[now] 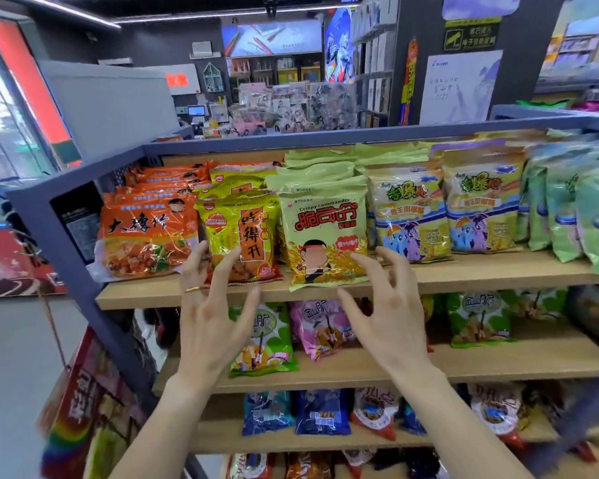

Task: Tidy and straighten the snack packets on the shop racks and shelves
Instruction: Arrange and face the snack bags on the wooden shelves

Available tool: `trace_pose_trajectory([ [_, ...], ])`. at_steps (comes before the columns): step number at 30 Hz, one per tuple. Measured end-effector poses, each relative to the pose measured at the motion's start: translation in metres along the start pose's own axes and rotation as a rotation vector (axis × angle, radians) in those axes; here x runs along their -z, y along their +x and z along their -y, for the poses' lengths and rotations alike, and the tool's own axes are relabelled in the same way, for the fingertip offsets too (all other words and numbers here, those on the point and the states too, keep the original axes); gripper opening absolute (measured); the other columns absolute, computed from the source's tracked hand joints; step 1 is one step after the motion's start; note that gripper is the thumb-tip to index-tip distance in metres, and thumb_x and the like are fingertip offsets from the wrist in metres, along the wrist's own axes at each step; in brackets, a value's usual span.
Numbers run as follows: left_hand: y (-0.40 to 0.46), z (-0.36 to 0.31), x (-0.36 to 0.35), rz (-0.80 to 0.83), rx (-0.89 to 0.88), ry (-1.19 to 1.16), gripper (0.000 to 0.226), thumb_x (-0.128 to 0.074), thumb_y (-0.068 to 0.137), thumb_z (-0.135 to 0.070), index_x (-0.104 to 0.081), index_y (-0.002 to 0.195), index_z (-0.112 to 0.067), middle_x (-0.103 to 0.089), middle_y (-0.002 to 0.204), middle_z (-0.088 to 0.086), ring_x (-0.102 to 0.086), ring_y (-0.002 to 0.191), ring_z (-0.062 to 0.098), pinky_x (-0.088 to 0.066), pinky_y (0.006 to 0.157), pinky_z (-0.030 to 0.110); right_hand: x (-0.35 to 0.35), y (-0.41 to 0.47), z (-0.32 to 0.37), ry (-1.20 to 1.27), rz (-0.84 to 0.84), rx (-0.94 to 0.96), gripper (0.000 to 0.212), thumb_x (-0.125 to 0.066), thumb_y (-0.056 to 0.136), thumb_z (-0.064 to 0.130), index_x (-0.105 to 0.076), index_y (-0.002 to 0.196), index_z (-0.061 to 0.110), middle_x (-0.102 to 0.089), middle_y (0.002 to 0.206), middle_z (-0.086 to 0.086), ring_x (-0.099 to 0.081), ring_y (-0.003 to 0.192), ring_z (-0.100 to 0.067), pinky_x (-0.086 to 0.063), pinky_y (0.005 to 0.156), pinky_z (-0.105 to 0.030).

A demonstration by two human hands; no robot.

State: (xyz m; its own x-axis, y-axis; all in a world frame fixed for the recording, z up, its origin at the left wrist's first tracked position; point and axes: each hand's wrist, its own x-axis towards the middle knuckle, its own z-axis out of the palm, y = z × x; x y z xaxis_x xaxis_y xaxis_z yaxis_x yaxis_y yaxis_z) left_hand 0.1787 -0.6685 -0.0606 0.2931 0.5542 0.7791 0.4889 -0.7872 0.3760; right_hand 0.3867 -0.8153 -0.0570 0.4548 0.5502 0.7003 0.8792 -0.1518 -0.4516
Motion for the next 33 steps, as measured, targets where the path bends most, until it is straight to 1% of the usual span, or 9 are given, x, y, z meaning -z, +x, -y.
trace_pose_trajectory([
  [6, -0.053, -0.004, 0.011, -0.185, -0.080, 0.192, 0.046, -0.077, 0.088, -0.022, -0.066, 0.130, -0.007, -0.050, 0.139, 0.022, -0.048, 0.129, 0.037, -0.021, 0.121, 0.031, 0.002, -0.051, -0.003, 0.046, -0.123, 0.144, 0.035, -0.077, 0.089, 0.023, -0.069, 0.119, 0.010, -0.060, 0.120, -0.008, -0.055, 0.113, -0.023, -0.047, 0.096, -0.030],
  [10, -0.104, 0.015, -0.002, -0.016, -0.031, 0.224, 0.043, -0.077, 0.090, -0.025, -0.067, 0.130, -0.011, -0.051, 0.137, 0.020, -0.050, 0.125, 0.036, -0.039, 0.112, 0.037, -0.031, -0.092, -0.007, 0.082, 0.035, 0.128, 0.031, -0.074, 0.090, 0.022, -0.068, 0.118, 0.010, -0.061, 0.117, -0.005, -0.056, 0.111, -0.022, -0.049, 0.093, -0.034],
  [13, -0.134, 0.030, -0.019, 0.143, 0.136, 0.172, 0.045, -0.070, 0.096, -0.037, -0.061, 0.137, -0.020, -0.043, 0.143, 0.014, -0.043, 0.130, 0.033, -0.042, 0.106, 0.045, -0.061, -0.111, -0.015, 0.068, 0.178, 0.052, 0.034, -0.070, 0.093, 0.026, -0.063, 0.123, 0.013, -0.060, 0.124, -0.004, -0.053, 0.117, -0.022, -0.048, 0.099, -0.037],
  [15, -0.145, 0.039, -0.030, 0.181, 0.291, 0.082, 0.049, -0.068, 0.097, -0.043, -0.055, 0.141, -0.026, -0.039, 0.145, 0.011, -0.038, 0.134, 0.030, -0.038, 0.108, 0.039, -0.079, -0.118, -0.023, 0.073, 0.244, -0.014, 0.037, -0.067, 0.095, 0.029, -0.059, 0.128, 0.014, -0.058, 0.129, -0.005, -0.049, 0.122, -0.023, -0.042, 0.101, -0.034],
  [18, -0.144, 0.048, -0.046, 0.196, 0.526, -0.107, 0.072, -0.072, 0.091, -0.049, -0.039, 0.151, -0.026, -0.036, 0.152, 0.009, -0.034, 0.139, 0.024, -0.033, 0.106, 0.031, -0.102, -0.114, -0.032, 0.054, 0.257, -0.107, 0.040, -0.064, 0.097, 0.031, -0.052, 0.130, 0.011, -0.057, 0.129, -0.011, -0.050, 0.121, -0.030, -0.045, 0.098, -0.041],
  [20, -0.135, 0.057, -0.057, 0.206, 0.642, -0.162, 0.092, -0.078, 0.087, -0.048, -0.027, 0.157, -0.018, -0.031, 0.158, 0.009, -0.032, 0.143, 0.023, -0.031, 0.105, 0.025, -0.116, -0.105, -0.036, -0.012, 0.249, -0.140, 0.043, -0.065, 0.096, 0.029, -0.051, 0.128, 0.005, -0.058, 0.123, -0.017, -0.051, 0.117, -0.036, -0.047, 0.096, -0.047],
  [23, -0.121, 0.080, -0.075, 0.275, 0.747, -0.201, 0.114, -0.086, 0.077, -0.051, -0.019, 0.156, -0.005, -0.034, 0.159, 0.015, -0.032, 0.148, 0.030, -0.032, 0.116, 0.035, -0.134, -0.088, -0.042, -0.189, 0.354, -0.178, 0.048, -0.063, 0.094, 0.033, -0.051, 0.123, -0.003, -0.061, 0.114, -0.025, -0.053, 0.108, -0.041, -0.045, 0.092, -0.048],
  [27, -0.119, 0.101, -0.089, 0.308, 0.834, -0.212, 0.089, -0.095, 0.067, -0.046, -0.035, 0.123, -0.014, -0.054, 0.134, 0.009, -0.053, 0.127, 0.028, -0.047, 0.103, 0.038, -0.146, -0.077, -0.045, -0.342, 0.542, -0.266, 0.059, -0.062, 0.093, 0.048, -0.053, 0.124, -0.002, -0.060, 0.123, -0.022, -0.054, 0.116, -0.039, -0.045, 0.096, -0.044],
  [33, -0.119, 0.107, -0.088, 0.271, 0.826, -0.228, 0.090, -0.098, 0.061, -0.046, -0.050, 0.130, -0.015, -0.050, 0.123, 0.000, -0.054, 0.123, 0.026, -0.049, 0.106, 0.046, -0.150, -0.068, -0.046, -0.338, 0.571, -0.340, 0.079, -0.071, 0.075, 0.073, -0.060, 0.120, 0.008, -0.052, 0.129, -0.020, -0.043, 0.122, -0.038, -0.036, 0.104, -0.044],
])
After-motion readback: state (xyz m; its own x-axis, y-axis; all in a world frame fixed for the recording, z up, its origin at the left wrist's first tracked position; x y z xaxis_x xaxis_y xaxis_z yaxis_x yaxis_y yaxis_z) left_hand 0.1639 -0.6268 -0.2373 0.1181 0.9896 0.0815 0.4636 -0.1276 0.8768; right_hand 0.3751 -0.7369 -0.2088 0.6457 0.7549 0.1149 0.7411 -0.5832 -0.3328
